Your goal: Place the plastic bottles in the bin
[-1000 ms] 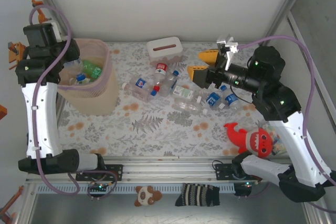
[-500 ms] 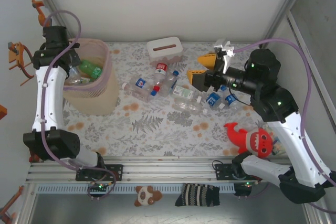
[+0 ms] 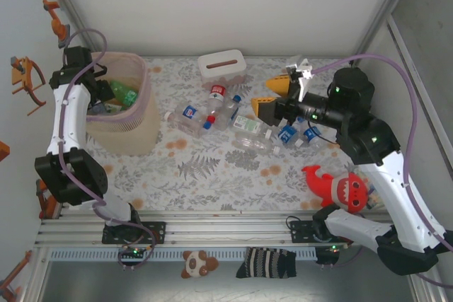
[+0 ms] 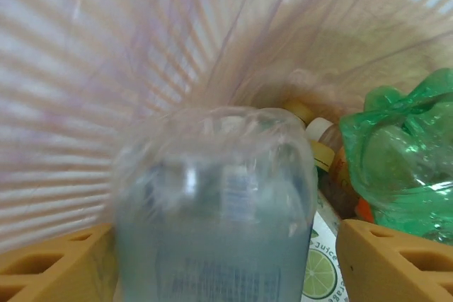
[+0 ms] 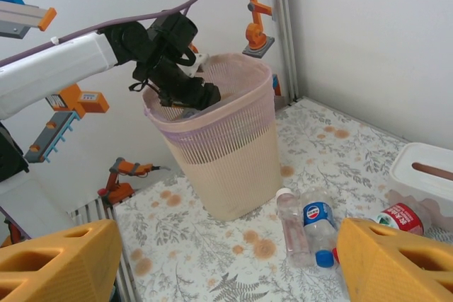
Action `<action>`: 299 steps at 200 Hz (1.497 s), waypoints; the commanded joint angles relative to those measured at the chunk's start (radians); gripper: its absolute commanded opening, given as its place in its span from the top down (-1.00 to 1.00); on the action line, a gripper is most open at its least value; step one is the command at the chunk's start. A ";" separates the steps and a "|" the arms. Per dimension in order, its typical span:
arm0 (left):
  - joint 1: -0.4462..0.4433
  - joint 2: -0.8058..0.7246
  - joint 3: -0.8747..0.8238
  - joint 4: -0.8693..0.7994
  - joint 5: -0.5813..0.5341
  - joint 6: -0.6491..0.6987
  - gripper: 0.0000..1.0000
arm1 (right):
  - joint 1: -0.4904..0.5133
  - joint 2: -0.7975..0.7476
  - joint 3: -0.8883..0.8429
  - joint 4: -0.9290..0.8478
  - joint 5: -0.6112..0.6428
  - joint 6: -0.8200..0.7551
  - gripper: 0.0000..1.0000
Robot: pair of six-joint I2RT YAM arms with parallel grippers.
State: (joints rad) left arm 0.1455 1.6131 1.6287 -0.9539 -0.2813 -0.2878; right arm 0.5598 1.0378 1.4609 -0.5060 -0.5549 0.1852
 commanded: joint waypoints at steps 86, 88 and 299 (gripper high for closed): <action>0.008 -0.067 0.254 -0.124 0.110 0.040 -0.79 | 0.006 -0.033 -0.012 0.012 0.029 -0.020 -0.57; 0.008 -0.066 0.257 -0.126 0.111 0.043 -0.78 | 0.006 -0.034 -0.012 0.013 0.029 -0.020 -0.57; 0.095 -0.010 0.174 -0.043 0.395 0.052 -0.02 | 0.006 0.241 0.019 -0.120 0.359 0.198 -0.47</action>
State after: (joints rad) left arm 0.2379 1.6810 1.7367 -0.9848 0.0528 -0.2211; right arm 0.5598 1.2263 1.4410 -0.5755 -0.3012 0.3016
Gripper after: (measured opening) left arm 0.504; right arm 0.737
